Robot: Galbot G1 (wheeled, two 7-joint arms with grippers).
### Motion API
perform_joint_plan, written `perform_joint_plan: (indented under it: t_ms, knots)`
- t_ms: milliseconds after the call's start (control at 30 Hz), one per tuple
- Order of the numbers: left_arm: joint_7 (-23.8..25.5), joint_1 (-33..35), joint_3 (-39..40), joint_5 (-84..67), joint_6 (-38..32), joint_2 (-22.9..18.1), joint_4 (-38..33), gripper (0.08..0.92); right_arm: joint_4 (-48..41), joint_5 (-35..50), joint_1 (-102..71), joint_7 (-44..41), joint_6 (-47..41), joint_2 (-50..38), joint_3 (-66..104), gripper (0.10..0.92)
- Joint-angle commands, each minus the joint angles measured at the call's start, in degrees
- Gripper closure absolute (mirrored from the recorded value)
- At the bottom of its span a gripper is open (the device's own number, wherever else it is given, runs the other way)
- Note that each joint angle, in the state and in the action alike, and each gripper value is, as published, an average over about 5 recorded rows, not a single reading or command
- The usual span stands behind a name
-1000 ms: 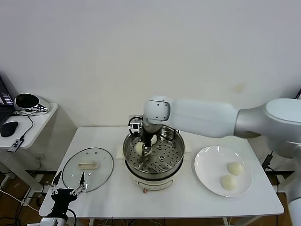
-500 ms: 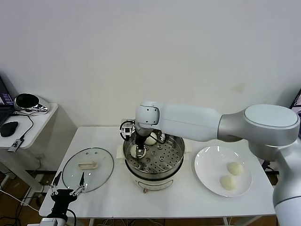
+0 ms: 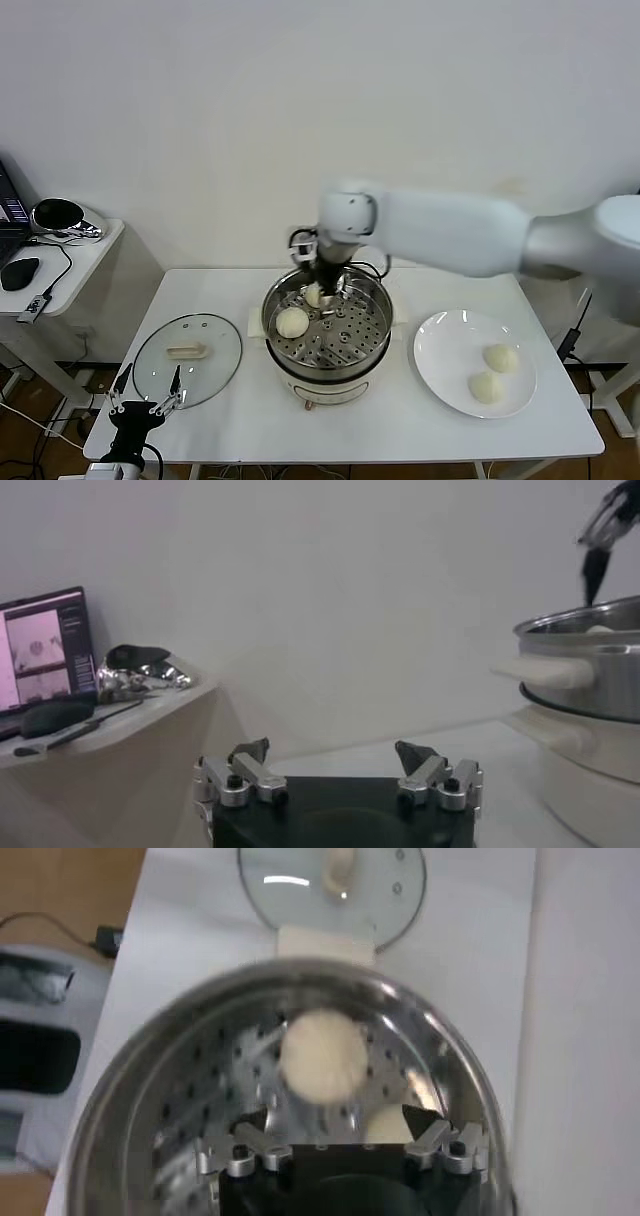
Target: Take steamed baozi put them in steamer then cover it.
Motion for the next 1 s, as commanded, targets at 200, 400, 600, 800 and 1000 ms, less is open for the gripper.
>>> perform_joint_plan:
  t_ms: [200,400,600,800,1000]
  knots:
    - [0.1,-0.1,0.8,0.4,0.1,0.1,-0.2,0.177,16.0,-17.9,0.8,-10.3,12.3,-35.2,-0.3,0.203]
    - [0.1,0.3,0.9,0.6,0.1,0.1,-0.5,0.177,14.8,-25.5,-15.0,-10.8,15.9,-42.3,10.4,0.203]
    - [0.1,0.8,0.7,0.7,0.3,0.0,-1.0,0.177,11.4,-31.1,-35.1,-10.6,19.0,-44.4,27.0,0.203]
    - [0.1,1.1,0.5,1.0,0.4,-0.2,-1.4,0.177,8.4,-34.6,-47.1,-9.4,20.6,-42.1,35.8,0.203]
    - [0.0,1.5,0.2,1.1,0.4,-0.5,-1.4,0.177,6.0,-36.3,-51.8,-7.2,20.7,-38.9,39.0,0.203]
